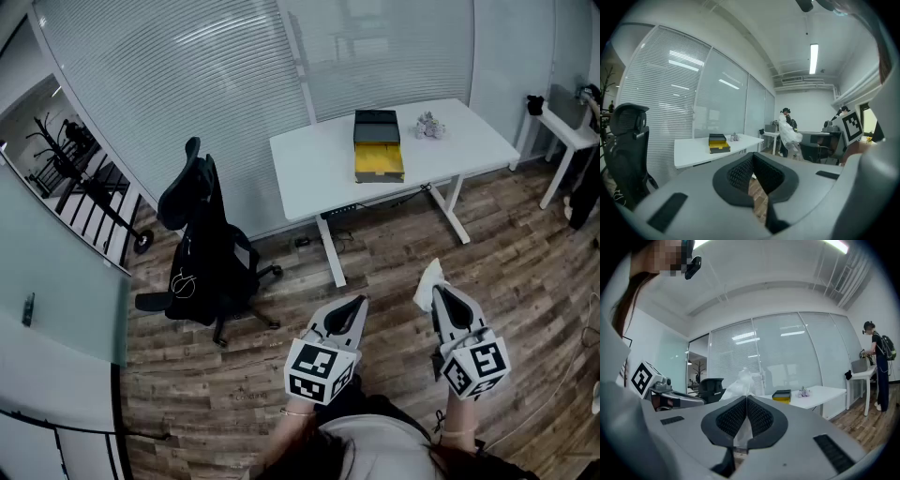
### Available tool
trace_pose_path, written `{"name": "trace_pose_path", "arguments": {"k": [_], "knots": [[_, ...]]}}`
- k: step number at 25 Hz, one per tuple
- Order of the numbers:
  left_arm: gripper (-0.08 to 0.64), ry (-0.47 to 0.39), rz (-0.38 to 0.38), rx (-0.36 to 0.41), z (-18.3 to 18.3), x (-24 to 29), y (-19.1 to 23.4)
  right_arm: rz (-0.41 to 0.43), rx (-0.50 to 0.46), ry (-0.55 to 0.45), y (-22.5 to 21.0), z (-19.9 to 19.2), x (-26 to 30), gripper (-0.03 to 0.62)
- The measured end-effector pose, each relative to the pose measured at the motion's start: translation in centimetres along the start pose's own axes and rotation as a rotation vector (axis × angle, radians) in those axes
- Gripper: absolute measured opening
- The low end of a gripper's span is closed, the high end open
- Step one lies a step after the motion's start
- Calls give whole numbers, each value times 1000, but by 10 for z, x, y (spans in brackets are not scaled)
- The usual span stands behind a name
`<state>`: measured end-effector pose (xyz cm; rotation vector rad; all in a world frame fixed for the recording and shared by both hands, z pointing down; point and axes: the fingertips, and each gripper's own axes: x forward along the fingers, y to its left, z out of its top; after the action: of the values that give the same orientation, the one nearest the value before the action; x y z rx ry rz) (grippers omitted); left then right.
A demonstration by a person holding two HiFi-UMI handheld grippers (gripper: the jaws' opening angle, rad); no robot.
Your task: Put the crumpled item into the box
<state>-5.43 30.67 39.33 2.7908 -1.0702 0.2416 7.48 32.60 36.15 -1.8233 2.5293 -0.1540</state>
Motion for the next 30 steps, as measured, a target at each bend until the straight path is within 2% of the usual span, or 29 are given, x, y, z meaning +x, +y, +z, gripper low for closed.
{"name": "trace_pose_path", "arguments": {"k": [8,30], "knots": [[17,-4,-21,1,0,8,14,-14,-5,-72,1,8,13,32],[17,-35,-117,15,13,48,100,-116,-21,-90,8,11,106,32]]}}
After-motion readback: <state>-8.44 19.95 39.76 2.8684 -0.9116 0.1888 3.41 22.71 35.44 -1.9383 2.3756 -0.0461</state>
